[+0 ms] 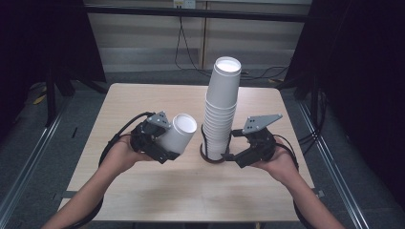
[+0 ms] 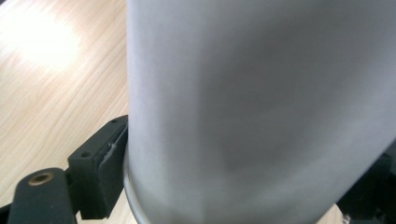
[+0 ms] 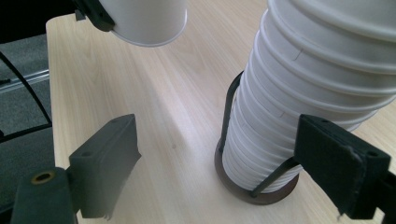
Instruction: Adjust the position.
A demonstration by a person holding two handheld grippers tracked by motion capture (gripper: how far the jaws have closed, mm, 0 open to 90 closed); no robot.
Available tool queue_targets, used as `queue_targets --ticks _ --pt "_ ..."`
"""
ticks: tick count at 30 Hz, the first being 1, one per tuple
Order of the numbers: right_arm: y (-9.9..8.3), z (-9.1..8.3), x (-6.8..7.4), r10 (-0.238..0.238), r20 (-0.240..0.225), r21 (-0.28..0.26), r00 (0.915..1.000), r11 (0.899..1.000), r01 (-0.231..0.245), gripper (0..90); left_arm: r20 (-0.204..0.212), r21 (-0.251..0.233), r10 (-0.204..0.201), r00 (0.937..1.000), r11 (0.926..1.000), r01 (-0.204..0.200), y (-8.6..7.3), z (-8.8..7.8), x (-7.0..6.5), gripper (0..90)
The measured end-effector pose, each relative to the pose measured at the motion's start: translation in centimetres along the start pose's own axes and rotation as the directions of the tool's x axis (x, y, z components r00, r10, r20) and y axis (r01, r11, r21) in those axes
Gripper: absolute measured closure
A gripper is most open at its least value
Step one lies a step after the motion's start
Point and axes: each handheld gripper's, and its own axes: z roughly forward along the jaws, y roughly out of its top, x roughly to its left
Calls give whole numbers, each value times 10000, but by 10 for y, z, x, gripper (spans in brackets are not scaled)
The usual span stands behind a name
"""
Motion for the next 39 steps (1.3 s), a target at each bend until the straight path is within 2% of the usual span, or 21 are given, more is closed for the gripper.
queue_targets --ticks 2,3,5,6,7,8,10,13,14,15,16,17,18,24,29,39 --pt "0 0 0 -17 -50 58 10000 10000 17 134 16 148 135 9999 9998 -135 0 1 -1 140" --pt "1 0 0 -30 -45 99 10000 9999 31 134 17 160 54 10000 9999 -54 0 2 -3 140" --pt "1 0 1 -91 -137 153 9999 9998 94 134 -28 468 304 9995 9984 -302 0 2 -4 140" --pt "2 0 1 -158 -108 211 9998 9996 160 135 -43 381 234 9997 9990 -232 0 4 -6 140" --pt "2 0 1 -210 -113 296 9997 9993 213 134 -3 561 449 9990 9974 -448 1 3 -5 140" --pt "2 1 2 -205 -158 317 9997 9993 210 134 8 466 263 9997 9986 -263 1 5 -8 140" --pt "3 2 2 -267 -244 438 9993 9987 277 134 9 626 447 9990 9970 -447 2 6 -9 140" --pt "3 3 4 -370 -385 649 9986 9971 394 136 24 733 507 9987 9960 -508 3 9 -12 140" --pt "4 4 4 -433 -524 721 9977 9963 470 140 67 863 651 9979 9941 -655 4 9 -12 140" --pt "4 5 5 -554 -651 793 9963 9950 605 139 62 849 633 9980 9944 -636 4 10 -13 140" --pt "4 5 6 -678 -637 881 9957 9934 733 140 51 905 667 9978 9936 -669 4 11 -14 140" --pt "4 6 7 -739 -635 1035 9952 9914 803 138 121 1092 865 9962 9902 -873 5 12 -14 140" --pt "5 7 8 -776 -674 1131 9947 9900 849 137 110 1079 774 9969 9911 -782 5 13 -15 140" --pt "6 9 9 -827 -793 1220 9934 9883 920 137 206 1184 880 9959 9889 -898 4 19 -20 140" --pt "7 10 9 -804 -938 1264 9923 9877 919 137 263 1379 988 9948 9852 -1015 4 23 -23 141" --pt "9 15 13 -980 -1161 1725 9884 9780 1172 137 379 1708 1251 9914 9767 -1297 8 31 -29 144"
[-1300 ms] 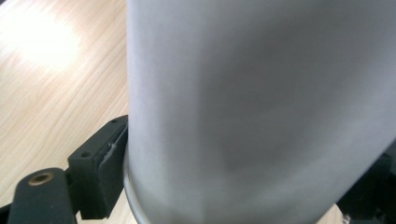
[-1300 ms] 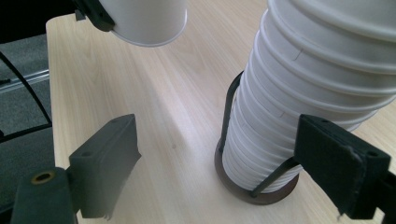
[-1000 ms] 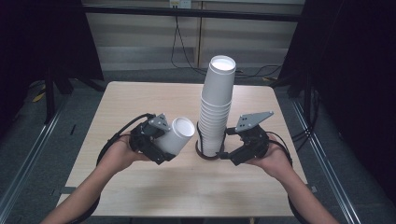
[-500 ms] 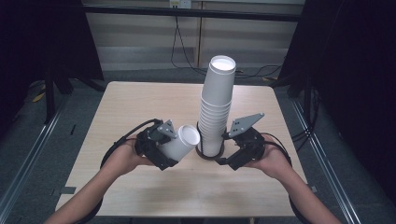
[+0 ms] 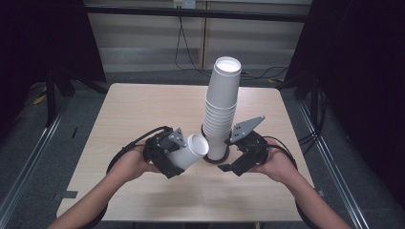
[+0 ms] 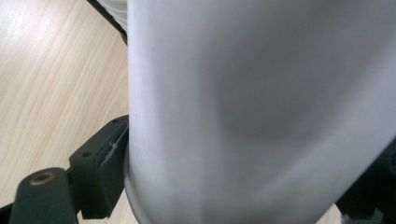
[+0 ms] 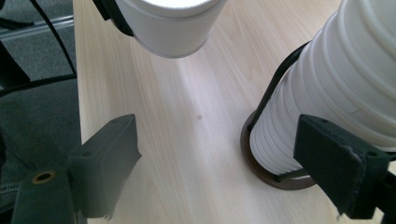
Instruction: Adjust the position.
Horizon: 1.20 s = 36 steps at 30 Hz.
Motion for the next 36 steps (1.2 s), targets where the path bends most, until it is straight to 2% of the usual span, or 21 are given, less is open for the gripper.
queue_targets --ticks 4,9,21,24,28,36 --pt "1 1 1 -2 -114 210 9999 9998 4 137 53 132 65 10000 9999 -66 2 1 -2 146" --pt "4 2 2 -128 -223 398 9997 9991 137 137 -110 312 248 9996 9992 -244 6 4 -5 148" --pt "10 3 5 -288 -391 452 9988 9985 306 137 -39 987 632 9980 9931 -625 15 10 -11 151" --pt "11 4 6 -337 -442 535 9985 9979 360 137 -108 988 644 9979 9931 -630 16 11 -12 152" --pt "15 6 8 -478 -560 676 9973 9964 515 137 17 1151 793 9968 9902 -790 20 13 -15 152" --pt "23 6 12 -683 -776 745 9946 9945 741 138 167 1151 924 9956 9889 -938 24 17 -18 151"
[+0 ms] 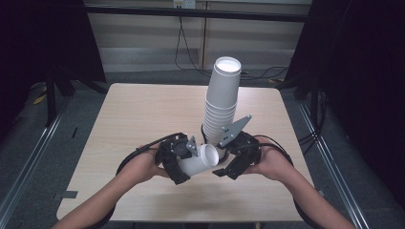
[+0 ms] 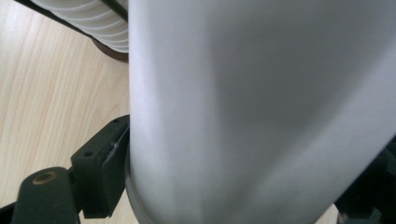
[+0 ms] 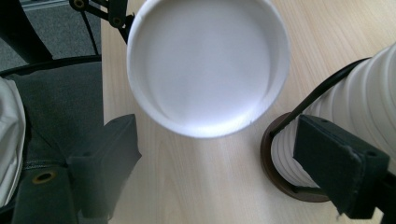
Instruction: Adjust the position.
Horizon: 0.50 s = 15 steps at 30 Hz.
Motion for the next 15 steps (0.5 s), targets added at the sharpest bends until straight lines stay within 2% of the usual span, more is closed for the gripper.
queue_targets --ticks 6,8,10,15 --pt "5 3 2 -22 -189 20 9998 10000 23 138 55 -103 80 10000 9999 -80 5 2 -2 151" --pt "7 5 0 -222 -287 -55 9993 9997 220 138 80 -111 128 9999 9999 -127 7 3 -2 151" --pt "8 6 1 -92 -322 72 9994 9999 94 138 97 -93 217 9997 9997 -216 9 4 -3 151" --pt "12 8 1 -205 -410 63 9989 9998 208 139 217 -111 262 9994 9996 -260 13 6 -4 151"
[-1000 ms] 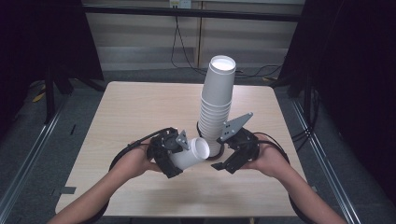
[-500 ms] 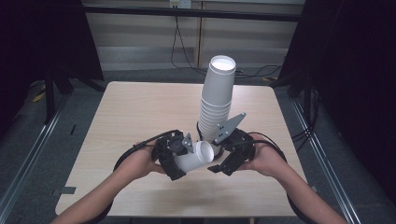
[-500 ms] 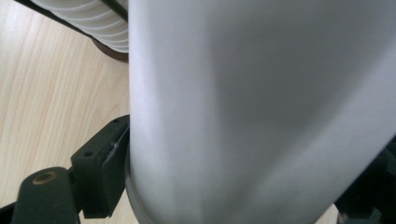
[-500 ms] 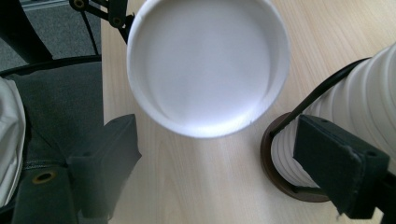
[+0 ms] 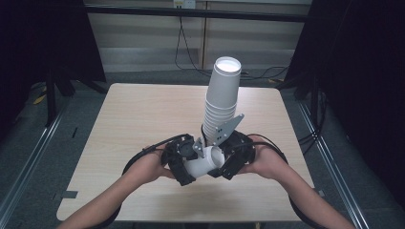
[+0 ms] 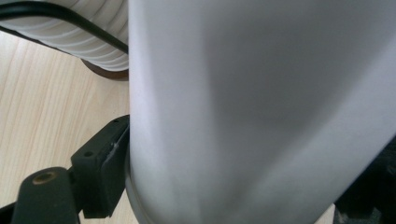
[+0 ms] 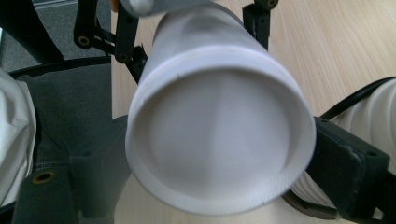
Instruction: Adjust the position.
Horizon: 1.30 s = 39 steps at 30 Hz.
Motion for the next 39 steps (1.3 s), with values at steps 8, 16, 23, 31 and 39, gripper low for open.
queue_targets --ticks 8,16,23,31,39 --pt "2 3 0 110 -150 132 9998 9999 -108 163 -7 20 55 10000 10000 -55 2 2 -1 151" --pt "2 6 -2 241 -357 373 9991 9990 -227 193 -27 108 189 9998 9998 -189 4 4 -1 150" --pt "4 9 -1 362 -517 939 9980 9951 -312 224 66 192 237 9997 9995 -238 4 5 -2 150" --pt "5 11 0 374 -493 926 9981 9952 -327 204 82 198 221 9997 9996 -223 5 7 -2 151" --pt "7 10 0 170 -431 1003 9989 9949 -126 234 75 326 477 9988 9983 -480 7 7 -2 151"
